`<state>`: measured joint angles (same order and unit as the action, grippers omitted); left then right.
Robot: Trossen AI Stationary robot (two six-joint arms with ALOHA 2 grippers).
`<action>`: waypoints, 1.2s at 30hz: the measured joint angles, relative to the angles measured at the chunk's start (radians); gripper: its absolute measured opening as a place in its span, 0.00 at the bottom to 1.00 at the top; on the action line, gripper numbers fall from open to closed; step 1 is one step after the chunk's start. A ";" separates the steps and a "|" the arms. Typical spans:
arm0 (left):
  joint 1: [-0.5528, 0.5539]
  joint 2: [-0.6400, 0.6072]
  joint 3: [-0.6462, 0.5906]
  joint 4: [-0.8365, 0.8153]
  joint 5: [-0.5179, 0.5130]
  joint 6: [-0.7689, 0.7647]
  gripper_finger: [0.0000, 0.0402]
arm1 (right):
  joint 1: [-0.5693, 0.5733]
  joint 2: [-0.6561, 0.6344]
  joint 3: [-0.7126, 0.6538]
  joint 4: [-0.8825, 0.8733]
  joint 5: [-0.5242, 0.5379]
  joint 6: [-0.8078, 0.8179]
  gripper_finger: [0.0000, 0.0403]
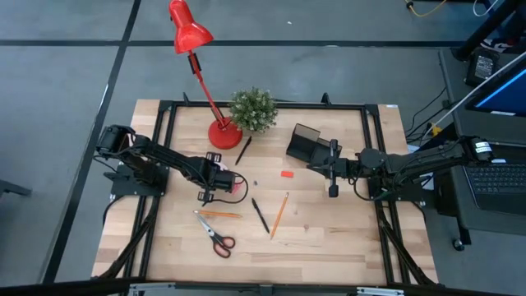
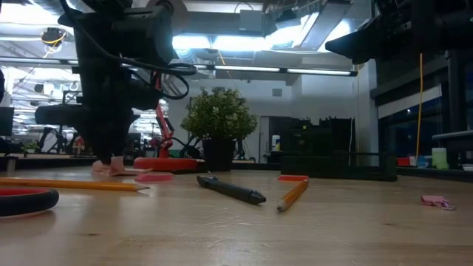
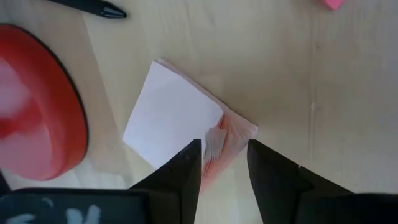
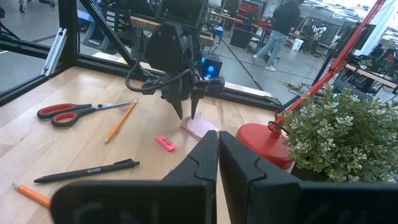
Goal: Pick and place office supplies into organizer
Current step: Put the pink sticky notes into the black desk organizer
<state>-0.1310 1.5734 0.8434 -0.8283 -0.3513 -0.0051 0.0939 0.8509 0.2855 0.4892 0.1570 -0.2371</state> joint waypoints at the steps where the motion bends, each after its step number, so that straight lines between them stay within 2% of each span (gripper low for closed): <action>1: 0.000 0.000 0.006 -0.014 -0.001 0.000 0.31 | 0.000 0.000 0.000 0.000 0.000 0.000 0.05; 7: 0.000 -0.002 0.041 -0.045 -0.006 0.000 0.31 | 0.000 0.000 0.000 0.000 0.000 0.000 0.05; 22: 0.000 -0.002 0.041 -0.043 -0.063 0.003 0.31 | 0.000 0.000 0.000 0.000 0.000 0.000 0.05; 36: 0.000 0.049 0.040 -0.036 -0.026 0.010 0.31 | 0.000 0.000 0.000 0.000 0.000 0.000 0.05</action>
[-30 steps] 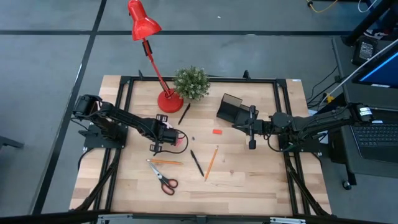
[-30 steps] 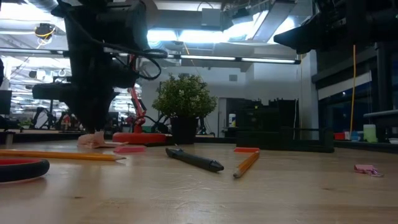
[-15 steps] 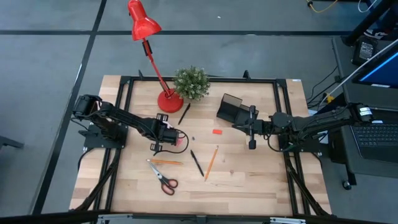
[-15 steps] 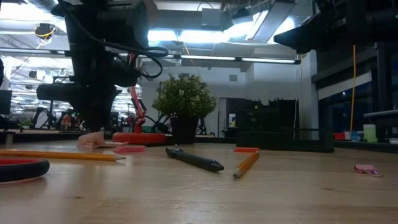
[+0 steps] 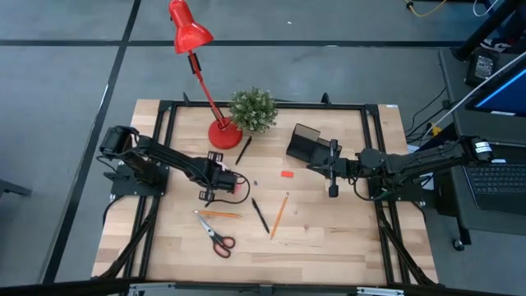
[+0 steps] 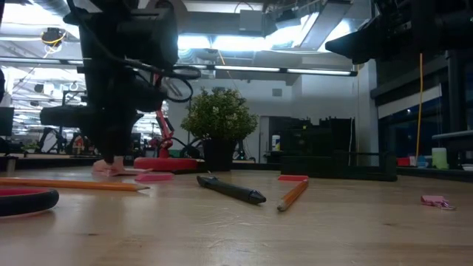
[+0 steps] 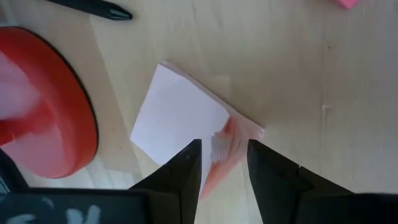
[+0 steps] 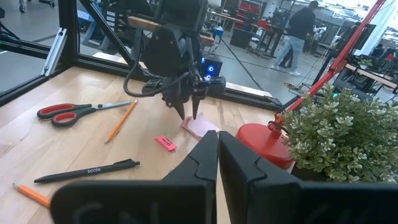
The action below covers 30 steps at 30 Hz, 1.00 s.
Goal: Pick and place office supplies into organizer
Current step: Put the pink sticky notes into the black desk organizer
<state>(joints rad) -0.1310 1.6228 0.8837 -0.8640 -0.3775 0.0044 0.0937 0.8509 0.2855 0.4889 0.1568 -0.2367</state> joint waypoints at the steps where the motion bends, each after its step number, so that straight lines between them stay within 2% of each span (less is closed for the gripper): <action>1: 0.000 0.007 0.000 -0.001 0.000 0.003 0.31 | 0.000 0.000 0.000 0.000 0.000 0.000 0.05; 8: 0.000 0.020 -0.001 -0.002 -0.068 0.009 0.31 | 0.000 0.000 0.000 0.000 0.000 0.000 0.05; 30: 0.033 0.020 -0.001 0.008 -0.028 0.007 0.31 | 0.002 0.000 0.000 0.000 -0.001 0.001 0.05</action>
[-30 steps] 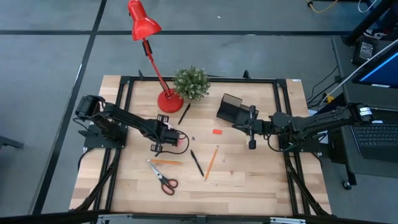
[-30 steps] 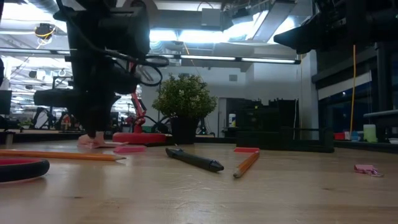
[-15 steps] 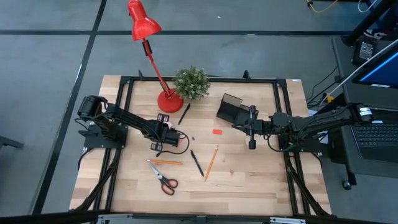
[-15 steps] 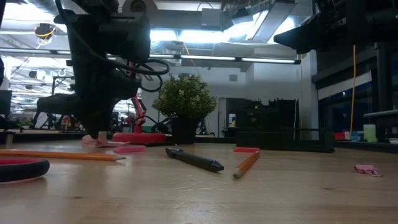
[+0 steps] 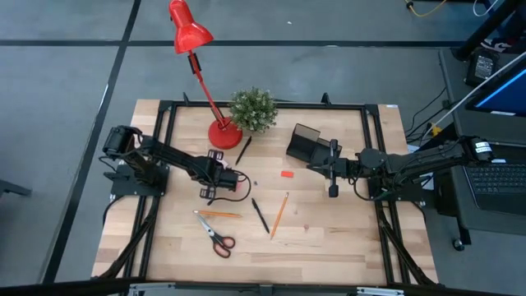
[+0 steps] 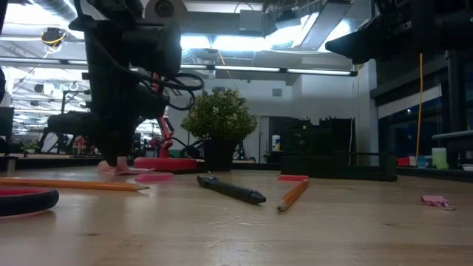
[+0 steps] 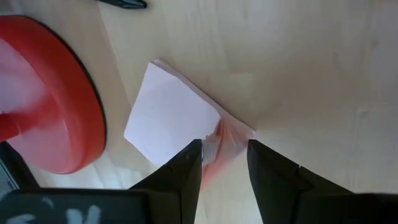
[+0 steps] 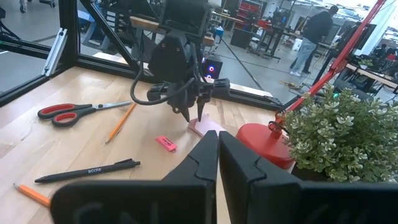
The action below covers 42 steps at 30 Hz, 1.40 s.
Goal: Pick and place office supplies into organizer
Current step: Put the pink sticky notes into the black desk organizer
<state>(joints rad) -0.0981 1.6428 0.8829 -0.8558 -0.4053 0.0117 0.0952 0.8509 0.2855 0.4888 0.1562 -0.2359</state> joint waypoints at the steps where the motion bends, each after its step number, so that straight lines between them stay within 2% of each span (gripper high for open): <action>1: 0.004 0.000 0.000 0.000 0.000 0.001 0.31 | 0.000 0.000 0.000 0.000 0.000 0.004 0.05; 21: 0.022 0.000 0.000 0.027 0.018 0.002 0.31 | 0.000 0.000 0.000 0.000 0.000 0.023 0.05; 37: 0.022 0.000 -0.055 0.047 0.018 0.001 0.30 | 0.000 0.000 0.000 0.001 -0.001 0.022 0.05; 42: 0.022 0.000 -0.055 0.046 0.018 -0.008 0.26 | 0.000 0.000 0.000 0.001 -0.001 0.022 0.05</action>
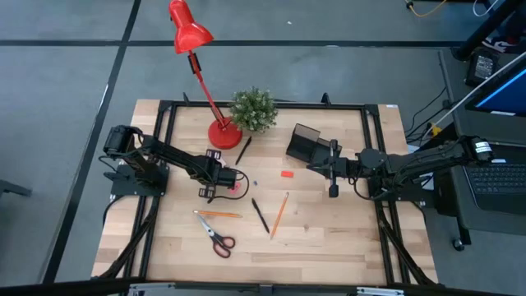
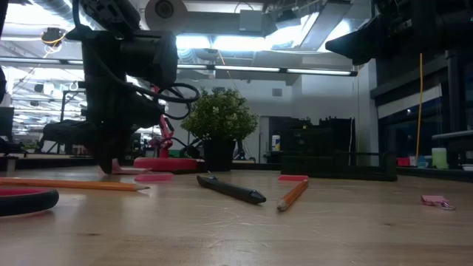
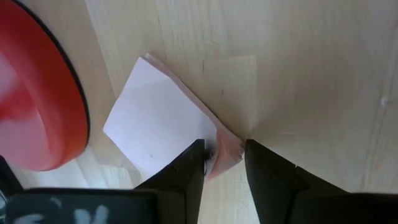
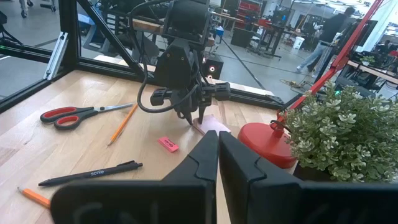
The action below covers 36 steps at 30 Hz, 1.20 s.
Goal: Pick and place office supplies into organizer
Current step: Put the pink sticky notes into the black desk organizer
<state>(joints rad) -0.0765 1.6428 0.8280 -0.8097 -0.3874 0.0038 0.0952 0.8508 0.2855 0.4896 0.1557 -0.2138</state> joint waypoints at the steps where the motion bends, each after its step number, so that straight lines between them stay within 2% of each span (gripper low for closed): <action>1: 0.000 0.000 0.000 0.000 0.000 -0.002 0.25 | 0.000 0.000 0.000 0.000 0.000 0.000 0.05; 13: 0.000 0.000 0.000 -0.001 -0.005 -0.009 0.02 | 0.000 0.000 0.000 0.001 0.000 0.000 0.05; 22: -0.013 0.000 0.001 -0.002 -0.010 -0.008 0.01 | 0.000 0.000 0.000 0.001 0.000 0.000 0.05; 27: -0.062 -0.014 0.011 -0.007 -0.021 -0.003 0.01 | 0.000 0.000 0.000 0.001 0.000 -0.001 0.05; 36: -0.154 -0.064 0.100 -0.023 -0.055 -0.009 0.01 | 0.000 0.000 0.000 0.000 0.000 -0.004 0.05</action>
<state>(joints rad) -0.2305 1.5786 0.9284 -0.8331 -0.4423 -0.0055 0.0955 0.8505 0.2855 0.4898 0.1557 -0.2178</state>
